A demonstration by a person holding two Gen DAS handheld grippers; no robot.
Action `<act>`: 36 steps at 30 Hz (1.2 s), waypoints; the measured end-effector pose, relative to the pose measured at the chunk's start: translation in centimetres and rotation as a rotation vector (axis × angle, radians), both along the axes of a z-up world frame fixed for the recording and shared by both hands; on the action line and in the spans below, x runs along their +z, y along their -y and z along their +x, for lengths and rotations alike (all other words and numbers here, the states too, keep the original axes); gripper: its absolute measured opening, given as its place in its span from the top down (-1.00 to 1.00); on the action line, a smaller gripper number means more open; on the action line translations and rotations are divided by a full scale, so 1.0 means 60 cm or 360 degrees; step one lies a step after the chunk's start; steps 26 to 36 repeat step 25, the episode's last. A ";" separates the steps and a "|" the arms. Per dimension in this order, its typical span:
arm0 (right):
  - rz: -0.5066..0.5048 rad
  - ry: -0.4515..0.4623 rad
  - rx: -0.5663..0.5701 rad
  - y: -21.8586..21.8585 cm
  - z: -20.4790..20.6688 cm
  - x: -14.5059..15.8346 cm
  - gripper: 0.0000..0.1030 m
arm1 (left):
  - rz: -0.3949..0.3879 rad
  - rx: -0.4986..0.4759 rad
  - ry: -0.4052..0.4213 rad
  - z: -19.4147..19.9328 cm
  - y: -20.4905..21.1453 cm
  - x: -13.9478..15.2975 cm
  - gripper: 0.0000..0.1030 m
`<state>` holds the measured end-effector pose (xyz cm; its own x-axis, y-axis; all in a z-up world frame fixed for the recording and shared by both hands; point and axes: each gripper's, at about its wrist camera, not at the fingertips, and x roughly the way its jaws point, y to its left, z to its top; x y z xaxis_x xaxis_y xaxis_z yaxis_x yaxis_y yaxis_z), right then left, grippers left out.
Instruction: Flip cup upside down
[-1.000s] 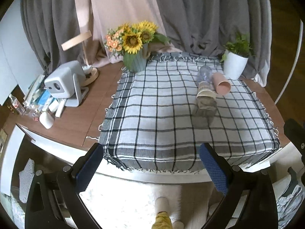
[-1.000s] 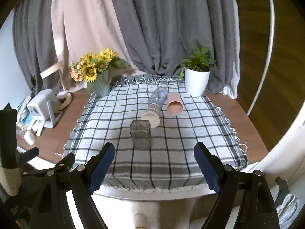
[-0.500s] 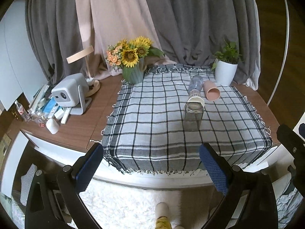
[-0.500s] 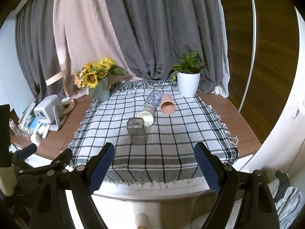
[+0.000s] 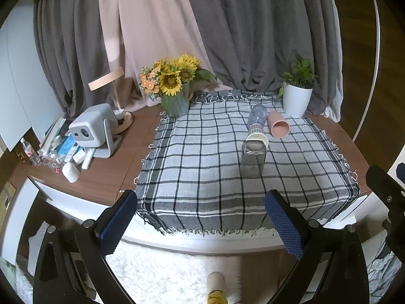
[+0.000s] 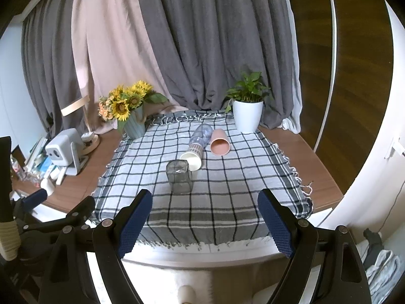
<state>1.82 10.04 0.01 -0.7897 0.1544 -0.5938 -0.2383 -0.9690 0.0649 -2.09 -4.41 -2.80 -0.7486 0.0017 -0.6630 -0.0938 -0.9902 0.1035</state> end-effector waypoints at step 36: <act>0.0020 -0.0004 -0.0029 -0.009 -0.002 0.006 -0.65 | -0.0020 -0.0030 -0.0028 -0.003 -0.018 0.009 -0.99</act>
